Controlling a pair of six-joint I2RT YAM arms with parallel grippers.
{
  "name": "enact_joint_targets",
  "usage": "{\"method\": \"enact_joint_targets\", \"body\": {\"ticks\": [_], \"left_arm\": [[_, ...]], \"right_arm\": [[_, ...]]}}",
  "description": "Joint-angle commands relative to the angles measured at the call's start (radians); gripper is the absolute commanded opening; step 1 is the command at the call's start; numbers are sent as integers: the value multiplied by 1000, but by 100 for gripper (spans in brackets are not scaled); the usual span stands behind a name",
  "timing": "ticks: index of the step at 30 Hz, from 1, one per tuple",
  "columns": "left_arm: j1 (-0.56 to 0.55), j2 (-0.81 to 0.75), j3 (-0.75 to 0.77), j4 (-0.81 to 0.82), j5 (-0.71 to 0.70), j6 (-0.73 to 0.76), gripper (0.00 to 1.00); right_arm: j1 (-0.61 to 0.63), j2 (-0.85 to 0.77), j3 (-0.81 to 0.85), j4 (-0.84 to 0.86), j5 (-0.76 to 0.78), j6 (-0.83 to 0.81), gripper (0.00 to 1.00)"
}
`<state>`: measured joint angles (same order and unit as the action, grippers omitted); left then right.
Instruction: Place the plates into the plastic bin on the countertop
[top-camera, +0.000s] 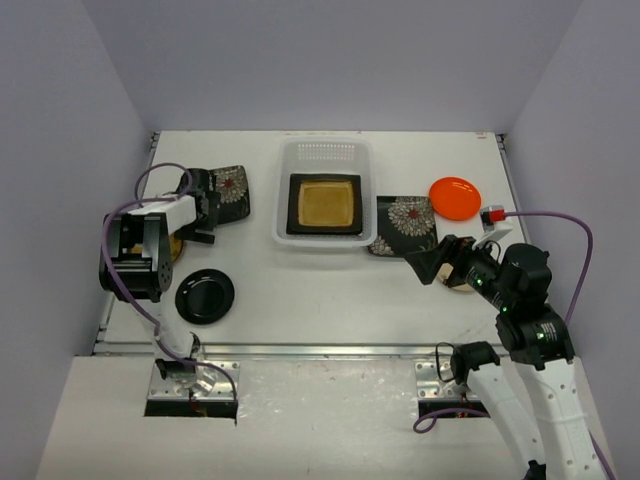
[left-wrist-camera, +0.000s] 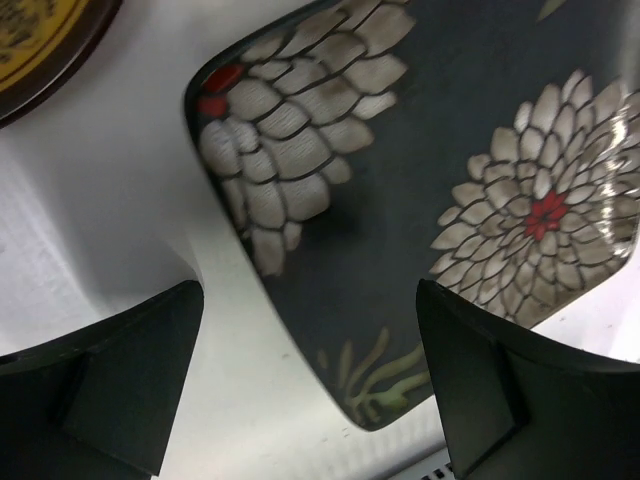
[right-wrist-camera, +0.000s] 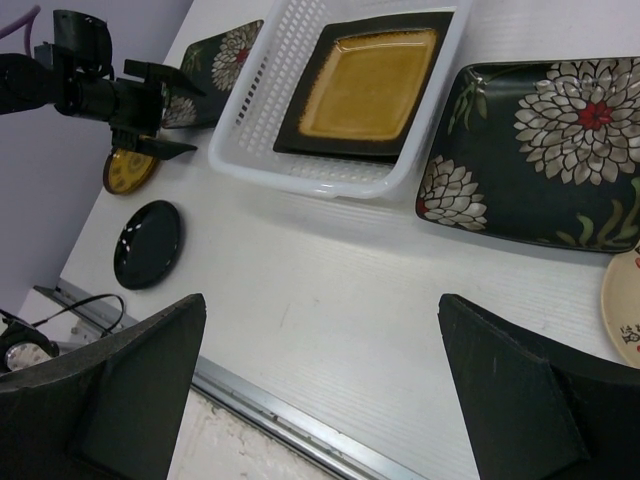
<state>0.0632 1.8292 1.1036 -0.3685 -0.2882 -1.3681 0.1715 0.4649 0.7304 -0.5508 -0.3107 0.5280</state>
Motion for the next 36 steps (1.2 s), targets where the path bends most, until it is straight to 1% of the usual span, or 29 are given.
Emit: {"method": "enact_joint_targets", "body": {"ticks": [1, 3, 6, 9, 10, 12, 14, 16, 17, 18, 20, 21, 23, 26, 29, 32, 36], "left_arm": [[26, 88, 68, 22, 20, 13, 82], [27, 127, 105, -16, 27, 23, 82], [27, 152, 112, -50, 32, 17, 57], [34, 156, 66, -34, 46, 6, 35], [35, 158, 58, -24, 51, 6, 32], [44, 175, 46, -2, 88, 7, 24], [53, 195, 38, 35, 135, 27, 12], [63, 207, 23, 85, 187, 45, 2], [67, 202, 5, 119, 207, 52, 0], [69, 184, -25, 170, 219, 57, 0], [72, 134, -93, 333, 259, 78, 0], [72, 75, -156, 397, 265, 85, 0], [72, -29, -231, 490, 238, 89, 0], [73, -146, -282, 525, 185, 93, 0], [87, -267, -328, 554, 165, 106, 0], [104, -373, -411, 658, 207, 106, 0], [118, -488, -459, 711, 236, 121, 0]], "right_arm": [[-4, 12, -8, 66, -5, 7, 99], [-4, 14, -11, 69, -5, 9, 99], [-4, 19, -12, 74, -1, 7, 99], [-4, 23, -9, 75, 1, 4, 99], [-4, 24, -9, 75, -1, 3, 99], [-4, 24, -5, 74, -2, 3, 99], [-4, 24, -1, 72, -2, 3, 99], [-4, 23, 1, 71, 0, -1, 99], [-4, 23, 2, 70, 2, -2, 99], [-4, 23, 3, 69, 5, -4, 99], [-4, 24, 6, 65, 7, -6, 99], [-4, 23, 6, 65, 7, -6, 99], [-4, 22, 7, 63, 8, -6, 99], [-4, 20, 6, 63, 7, -6, 99], [-4, 15, 3, 63, 8, -5, 99], [-4, 13, -1, 65, 6, -5, 99], [-3, 14, -2, 65, 9, -5, 99]]}}
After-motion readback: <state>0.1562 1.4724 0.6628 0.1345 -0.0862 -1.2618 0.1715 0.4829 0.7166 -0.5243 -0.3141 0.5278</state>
